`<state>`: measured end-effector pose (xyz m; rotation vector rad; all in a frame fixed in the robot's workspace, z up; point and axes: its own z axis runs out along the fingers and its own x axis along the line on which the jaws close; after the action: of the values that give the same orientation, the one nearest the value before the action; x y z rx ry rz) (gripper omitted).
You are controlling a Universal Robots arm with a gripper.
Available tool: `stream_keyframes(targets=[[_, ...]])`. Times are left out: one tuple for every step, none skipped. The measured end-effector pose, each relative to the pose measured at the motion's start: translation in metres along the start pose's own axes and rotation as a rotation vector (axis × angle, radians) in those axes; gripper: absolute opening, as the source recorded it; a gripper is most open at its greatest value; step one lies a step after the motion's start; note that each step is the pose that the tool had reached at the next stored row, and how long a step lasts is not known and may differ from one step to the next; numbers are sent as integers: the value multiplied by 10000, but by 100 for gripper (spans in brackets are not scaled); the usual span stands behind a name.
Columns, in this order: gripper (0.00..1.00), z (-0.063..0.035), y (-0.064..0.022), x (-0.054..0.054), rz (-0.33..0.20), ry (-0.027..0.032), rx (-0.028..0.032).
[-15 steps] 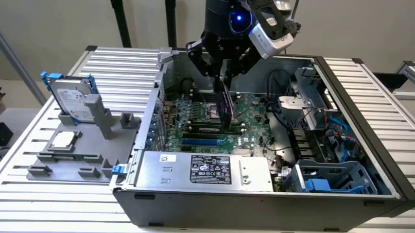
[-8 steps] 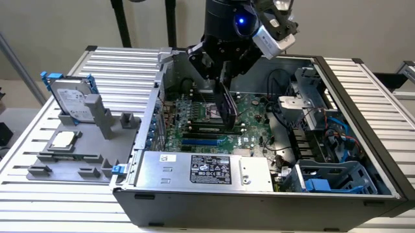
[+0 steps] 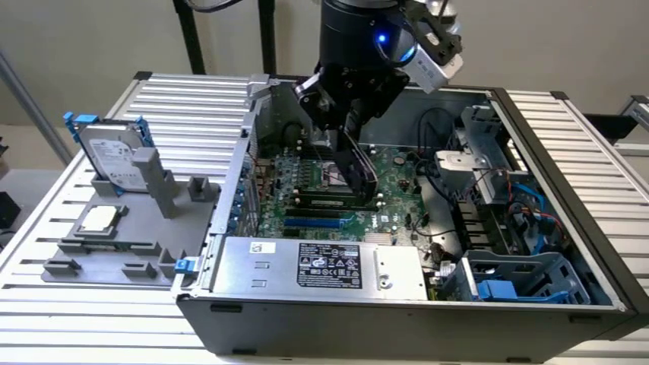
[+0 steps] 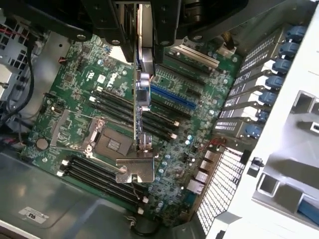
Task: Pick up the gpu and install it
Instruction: 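Insert the gpu into the slot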
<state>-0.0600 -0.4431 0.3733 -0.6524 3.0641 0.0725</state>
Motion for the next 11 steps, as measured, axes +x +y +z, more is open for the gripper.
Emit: stream_keyframes(targets=[[0,6,0,0,-180,7,-2],[0,13,-1,0,-348,12,-4],[0,20,-1,0,-534,18,-6],[0,27,-1,1,-713,24,-9],[0,34,-2,1,-910,31,-11],[0,41,-2,1,-1089,36,-13],[0,48,-2,1,-1269,42,-15],[0,55,-2,1,-1449,48,-17],[0,61,-3,1,-1633,54,-19],[0,69,-3,1,-1809,58,-22],[0,76,-3,2,-1987,63,-23]])
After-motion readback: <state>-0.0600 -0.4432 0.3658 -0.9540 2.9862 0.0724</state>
